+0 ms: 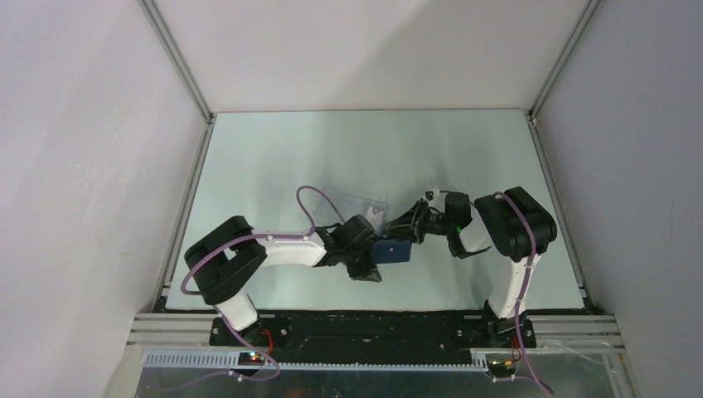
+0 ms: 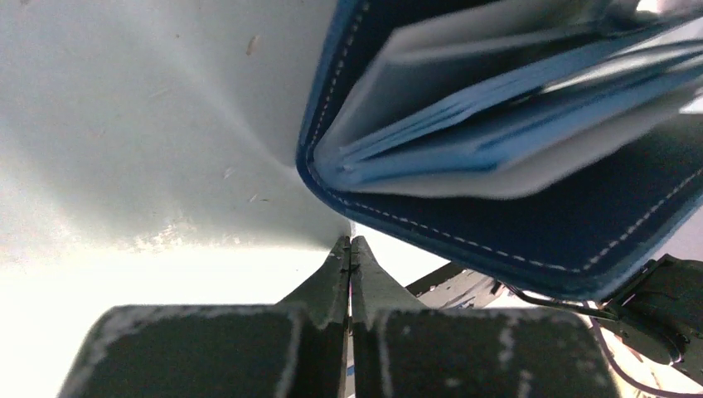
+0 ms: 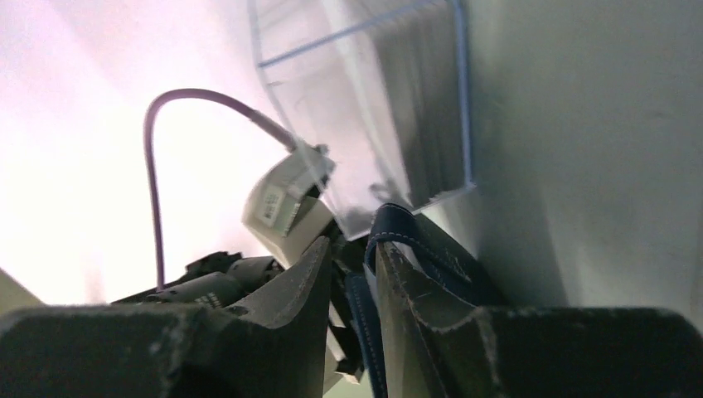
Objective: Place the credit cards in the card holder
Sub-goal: Close the card holder at the center of the board.
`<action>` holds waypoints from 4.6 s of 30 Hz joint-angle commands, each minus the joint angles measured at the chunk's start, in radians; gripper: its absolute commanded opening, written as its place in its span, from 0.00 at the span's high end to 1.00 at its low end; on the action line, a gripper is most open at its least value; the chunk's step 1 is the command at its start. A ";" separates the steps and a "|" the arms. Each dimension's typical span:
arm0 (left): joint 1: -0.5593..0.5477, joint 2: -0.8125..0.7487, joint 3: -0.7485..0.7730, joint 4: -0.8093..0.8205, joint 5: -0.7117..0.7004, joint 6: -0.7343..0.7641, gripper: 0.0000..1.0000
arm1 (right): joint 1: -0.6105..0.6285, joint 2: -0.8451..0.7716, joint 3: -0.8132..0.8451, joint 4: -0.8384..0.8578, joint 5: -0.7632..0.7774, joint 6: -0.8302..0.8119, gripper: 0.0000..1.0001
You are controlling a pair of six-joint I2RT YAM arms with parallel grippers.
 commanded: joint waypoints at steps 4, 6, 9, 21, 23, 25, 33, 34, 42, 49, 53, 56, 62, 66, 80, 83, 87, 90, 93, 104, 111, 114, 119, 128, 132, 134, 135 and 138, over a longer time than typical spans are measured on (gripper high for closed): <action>-0.009 0.049 -0.005 -0.074 -0.077 0.058 1.00 | -0.047 0.064 -0.023 0.411 -0.025 0.222 0.70; -0.009 0.047 -0.003 -0.074 -0.077 0.060 1.00 | -0.067 0.068 -0.040 0.424 -0.032 0.223 0.70; -0.009 0.045 0.005 -0.075 -0.073 0.072 1.00 | -0.099 0.059 -0.090 0.435 -0.039 0.211 0.70; -0.009 0.032 0.144 -0.073 -0.030 0.137 0.80 | -0.214 0.078 -0.164 0.480 -0.056 0.222 0.69; -0.009 0.045 0.175 -0.073 -0.014 0.133 0.75 | -0.214 0.091 -0.157 0.478 -0.051 0.212 0.69; -0.009 0.043 0.191 -0.072 -0.005 0.126 0.71 | -0.217 0.112 -0.153 0.474 -0.053 0.196 0.69; 0.016 -0.048 0.123 -0.073 -0.028 0.097 0.60 | -0.225 0.151 -0.196 0.427 -0.067 0.113 0.69; 0.021 -0.056 0.113 -0.072 -0.032 0.095 0.59 | -0.226 0.141 -0.206 0.392 -0.070 0.082 0.69; 0.069 -0.093 0.062 -0.072 -0.027 0.108 0.47 | -0.215 0.053 -0.261 0.130 -0.072 -0.120 0.69; 0.087 -0.069 0.077 -0.069 -0.001 0.120 0.42 | -0.175 -0.081 -0.276 -0.212 -0.030 -0.333 0.69; 0.094 -0.044 0.077 -0.069 -0.004 0.124 0.44 | -0.129 -0.206 -0.269 -0.486 0.038 -0.471 0.69; 0.095 -0.018 0.079 -0.071 -0.012 0.134 0.45 | -0.067 -0.303 -0.249 -0.686 0.114 -0.542 0.70; 0.095 -0.003 0.081 -0.084 -0.050 0.154 0.46 | 0.077 -0.399 -0.189 -0.877 0.224 -0.603 0.72; 0.099 -0.002 0.084 -0.094 -0.061 0.164 0.45 | 0.175 -0.401 -0.132 -0.910 0.258 -0.579 0.71; 0.132 -0.040 0.113 -0.155 -0.065 0.211 0.45 | 0.251 -0.467 0.029 -1.101 0.278 -0.602 0.68; 0.131 -0.029 0.134 -0.160 -0.058 0.218 0.46 | 0.172 -0.565 0.096 -1.297 0.325 -0.714 0.67; 0.131 -0.007 0.173 -0.166 -0.051 0.228 0.46 | 0.054 -0.641 0.159 -1.468 0.379 -0.828 0.57; 0.130 0.012 0.201 -0.170 -0.058 0.229 0.45 | -0.015 -0.635 0.188 -1.531 0.422 -0.879 0.53; 0.131 0.039 0.222 -0.173 -0.060 0.228 0.43 | -0.028 -0.589 0.200 -1.540 0.445 -0.913 0.52; 0.113 0.173 0.284 -0.187 -0.072 0.234 0.43 | 0.016 -0.385 0.266 -1.473 0.515 -0.938 0.52; 0.100 0.218 0.292 -0.227 -0.110 0.236 0.50 | 0.008 -0.331 0.328 -1.451 0.502 -0.941 0.53; 0.099 0.226 0.294 -0.247 -0.128 0.244 0.56 | -0.018 -0.327 0.331 -1.415 0.444 -0.942 0.55; 0.097 0.233 0.299 -0.272 -0.140 0.257 0.57 | -0.049 -0.292 0.332 -1.306 0.288 -0.941 0.55; 0.089 0.244 0.304 -0.286 -0.135 0.271 0.61 | -0.053 -0.199 0.331 -1.214 0.157 -0.925 0.61; 0.088 0.254 0.309 -0.290 -0.134 0.270 0.64 | -0.053 -0.208 0.331 -1.222 0.148 -0.939 0.68; 0.088 0.259 0.312 -0.294 -0.136 0.269 0.65 | -0.052 -0.213 0.331 -1.226 0.137 -0.942 0.73; 0.088 0.263 0.313 -0.297 -0.137 0.268 0.66 | -0.050 -0.213 0.330 -1.230 0.131 -0.945 0.76; 0.088 0.273 0.319 -0.306 -0.138 0.266 0.68 | -0.046 -0.208 0.331 -1.279 0.144 -0.967 0.78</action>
